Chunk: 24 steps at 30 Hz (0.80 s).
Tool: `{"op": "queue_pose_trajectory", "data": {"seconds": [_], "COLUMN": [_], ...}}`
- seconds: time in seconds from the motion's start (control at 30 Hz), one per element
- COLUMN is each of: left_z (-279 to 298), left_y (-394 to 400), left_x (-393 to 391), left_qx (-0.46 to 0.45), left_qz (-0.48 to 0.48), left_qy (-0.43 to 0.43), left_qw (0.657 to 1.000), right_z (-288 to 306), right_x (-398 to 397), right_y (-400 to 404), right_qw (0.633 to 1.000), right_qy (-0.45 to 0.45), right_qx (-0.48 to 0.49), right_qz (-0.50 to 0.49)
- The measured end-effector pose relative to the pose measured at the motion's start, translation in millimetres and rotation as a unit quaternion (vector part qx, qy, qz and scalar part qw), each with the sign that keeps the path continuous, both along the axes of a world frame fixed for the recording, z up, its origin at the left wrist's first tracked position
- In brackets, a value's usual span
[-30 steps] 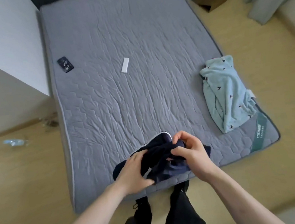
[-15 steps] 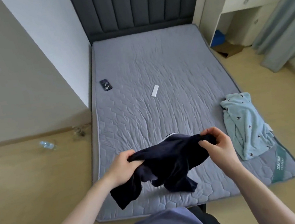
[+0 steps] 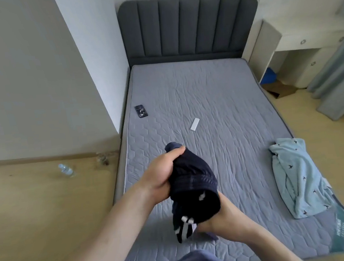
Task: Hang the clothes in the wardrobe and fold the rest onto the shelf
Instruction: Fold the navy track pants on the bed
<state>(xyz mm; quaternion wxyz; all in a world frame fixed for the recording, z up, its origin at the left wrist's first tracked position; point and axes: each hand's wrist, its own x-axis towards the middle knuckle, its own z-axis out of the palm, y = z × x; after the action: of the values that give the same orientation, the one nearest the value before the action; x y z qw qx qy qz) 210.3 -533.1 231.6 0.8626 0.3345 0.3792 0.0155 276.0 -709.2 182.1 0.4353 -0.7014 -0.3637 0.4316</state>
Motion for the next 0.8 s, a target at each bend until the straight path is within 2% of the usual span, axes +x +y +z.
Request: {"op": "queue_pose_trajectory", "data": {"seconds": [0.1,0.17,0.27,0.3,0.4,0.5,0.6,0.7,0.73,0.8], "left_z": [0.2,2.7,11.4,13.5,22.2,14.6,-0.9,-17.5,-20.2,-21.3], "left_y": [3.4,7.2,8.0,7.3,6.6,28.4,56.0,63.7,61.2,50.0], "left_x": [5.8,8.4,7.4,7.5,9.7,5.4,-12.7,-30.8,-36.3,-46.6], "left_qx": [0.028,0.045,0.039,0.038,0.06,0.152,0.302,0.406,0.429,0.407], "left_qz": [0.046,0.084,0.09,0.076,0.041,0.108,0.151,0.087,0.048,-0.03], "left_qy": [-0.009,-0.015,-0.041,-0.052,-0.064,-0.032,0.053,0.123,0.115,0.051], "left_qw": [0.999,0.995,0.994,0.995,0.995,0.982,0.94,0.901,0.895,0.912], "right_z": [2.1,6.8,13.0,12.3,-0.1,2.2,21.3,40.8,45.3,51.6], "right_x": [8.8,17.0,21.2,19.8,22.4,39.7,59.6,71.8,73.6,72.6], "right_y": [4.7,0.8,1.2,5.7,22.1,23.4,14.6,14.0,15.1,19.9], "right_qw": [1.0,0.999,0.998,0.999,0.99,0.975,0.968,0.976,0.978,0.98], "right_qy": [-0.004,0.024,0.051,0.03,-0.07,-0.07,-0.108,-0.118,-0.106,-0.06], "right_qx": [0.025,0.021,0.0,0.006,0.015,0.015,0.03,0.034,0.032,0.032], "right_qz": [0.011,0.018,0.049,0.032,-0.124,-0.213,-0.224,-0.182,-0.177,-0.189]}}
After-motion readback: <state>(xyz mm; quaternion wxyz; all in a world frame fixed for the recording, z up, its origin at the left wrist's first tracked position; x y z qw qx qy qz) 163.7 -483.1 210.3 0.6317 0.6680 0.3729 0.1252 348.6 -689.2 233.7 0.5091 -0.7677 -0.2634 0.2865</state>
